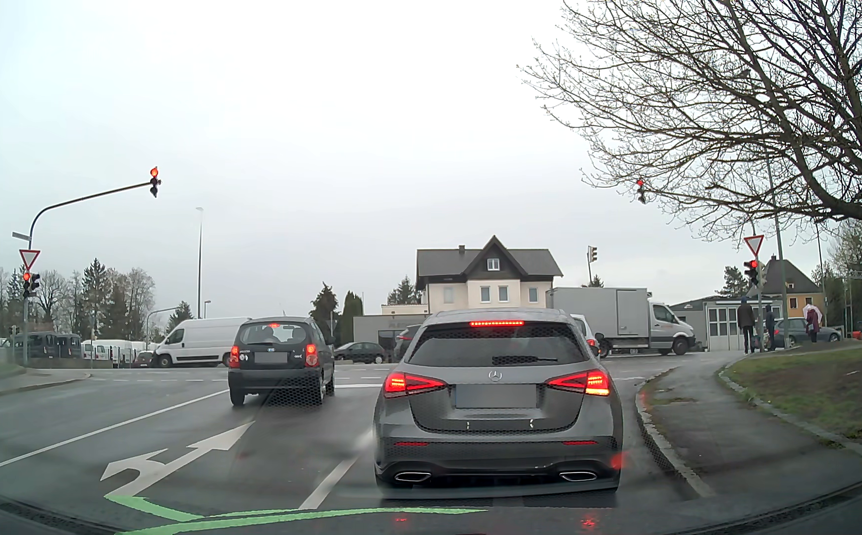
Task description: Follow the waypoints while adhering to traffic rules and regulations
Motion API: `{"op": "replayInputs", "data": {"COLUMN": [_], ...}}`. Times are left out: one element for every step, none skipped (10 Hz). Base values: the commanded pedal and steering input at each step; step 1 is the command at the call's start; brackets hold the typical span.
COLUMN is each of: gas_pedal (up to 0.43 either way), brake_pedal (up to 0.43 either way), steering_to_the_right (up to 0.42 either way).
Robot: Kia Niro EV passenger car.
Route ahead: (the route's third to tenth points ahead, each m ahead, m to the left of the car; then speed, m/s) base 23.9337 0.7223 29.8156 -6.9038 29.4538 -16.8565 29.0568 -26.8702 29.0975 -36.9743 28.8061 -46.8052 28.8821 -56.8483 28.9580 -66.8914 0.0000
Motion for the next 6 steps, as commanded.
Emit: {"op": "replayInputs", "data": {"gas_pedal": [0.000, 0.000, 0.000, 0.000, 0.000, 0.000], "brake_pedal": [0.445, 0.451, 0.451, 0.445, 0.445, 0.445], "steering_to_the_right": [0.161, 0.160, 0.160, 0.161, 0.161, 0.161]}}
